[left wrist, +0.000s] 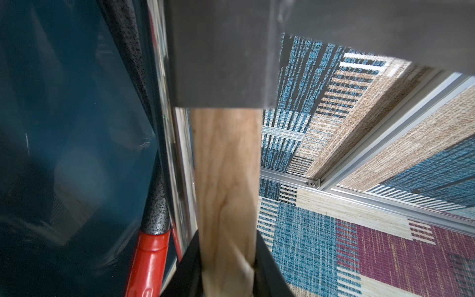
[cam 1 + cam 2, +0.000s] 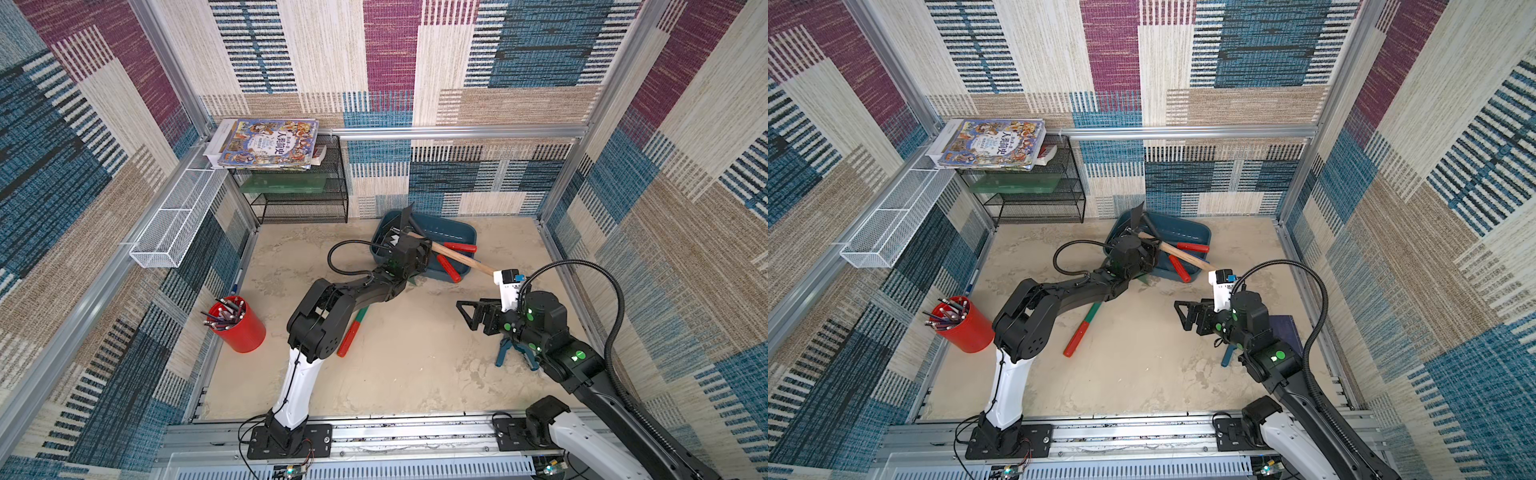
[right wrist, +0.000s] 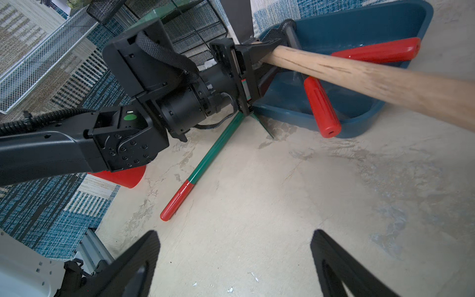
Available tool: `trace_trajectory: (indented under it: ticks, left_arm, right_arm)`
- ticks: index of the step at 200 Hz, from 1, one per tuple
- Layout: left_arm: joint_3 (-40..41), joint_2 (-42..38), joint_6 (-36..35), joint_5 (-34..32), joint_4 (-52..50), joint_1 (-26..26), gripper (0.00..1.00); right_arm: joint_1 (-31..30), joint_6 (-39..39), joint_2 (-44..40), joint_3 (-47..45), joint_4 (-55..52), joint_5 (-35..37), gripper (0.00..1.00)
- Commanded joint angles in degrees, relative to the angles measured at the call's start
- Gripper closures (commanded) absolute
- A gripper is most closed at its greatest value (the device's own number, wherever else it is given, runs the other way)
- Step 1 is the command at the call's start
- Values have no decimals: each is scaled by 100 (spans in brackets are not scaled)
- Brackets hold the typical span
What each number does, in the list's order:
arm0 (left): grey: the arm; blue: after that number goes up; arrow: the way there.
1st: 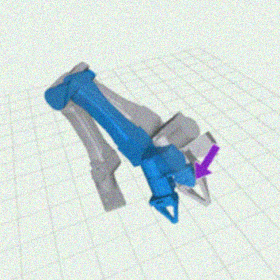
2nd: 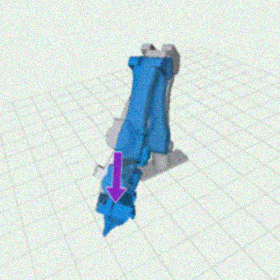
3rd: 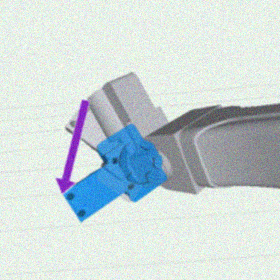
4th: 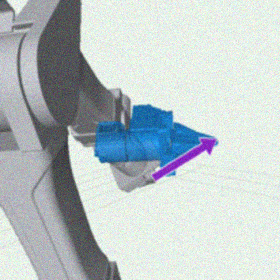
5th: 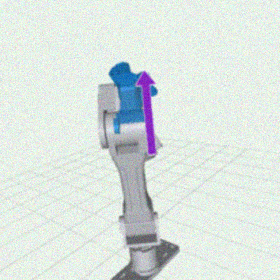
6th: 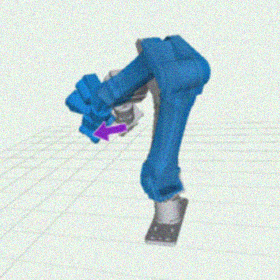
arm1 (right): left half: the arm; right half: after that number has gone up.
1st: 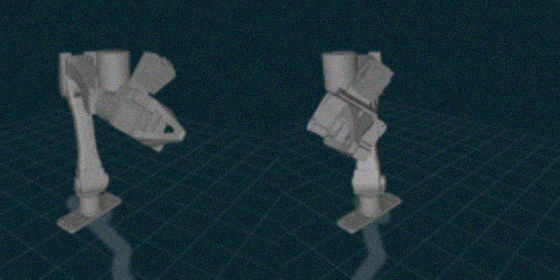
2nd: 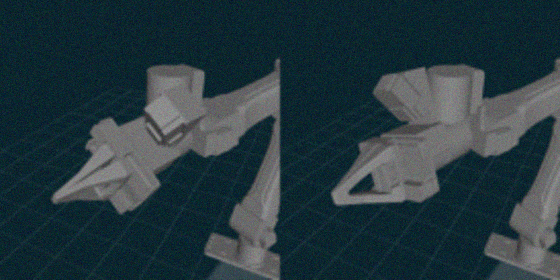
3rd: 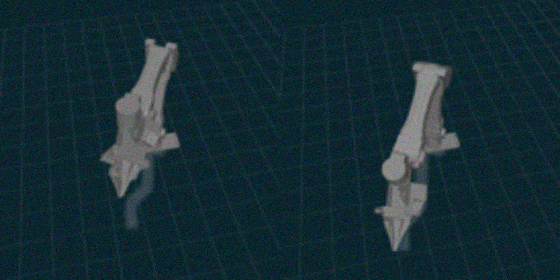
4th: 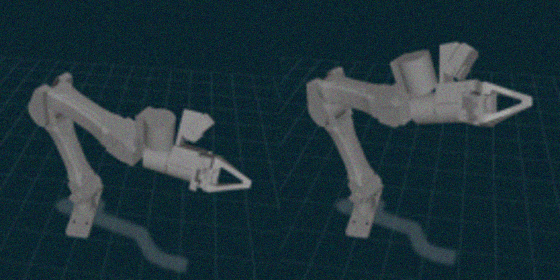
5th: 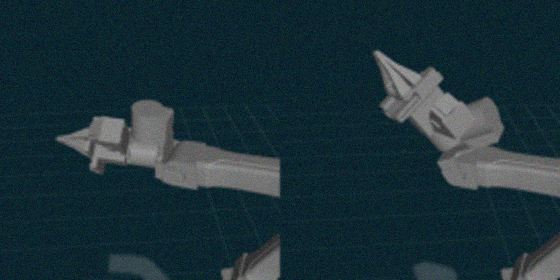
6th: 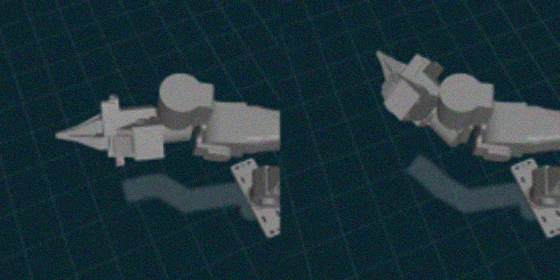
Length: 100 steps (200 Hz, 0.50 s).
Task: Put the small hoe into the storage box
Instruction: Place the hoe in the storage box.
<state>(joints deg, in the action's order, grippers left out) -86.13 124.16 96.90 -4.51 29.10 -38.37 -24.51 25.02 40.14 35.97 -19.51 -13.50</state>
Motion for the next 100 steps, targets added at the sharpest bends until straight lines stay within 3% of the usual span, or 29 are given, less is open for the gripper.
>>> trace_trajectory:
  ticks: [1,62,100]
  left_arm:
    - [-34,20,266,-135,498,14,100]
    - [-16,292,1120,-12,540,40,100]
    - [35,276,1145,-23,664,75,100]
  right_arm:
    - [0,-4,-26,-22,44,-16,4]
    - [26,-40,-21,-9,26,-56,4]
    - [39,-36,-27,-12,28,-56,4]
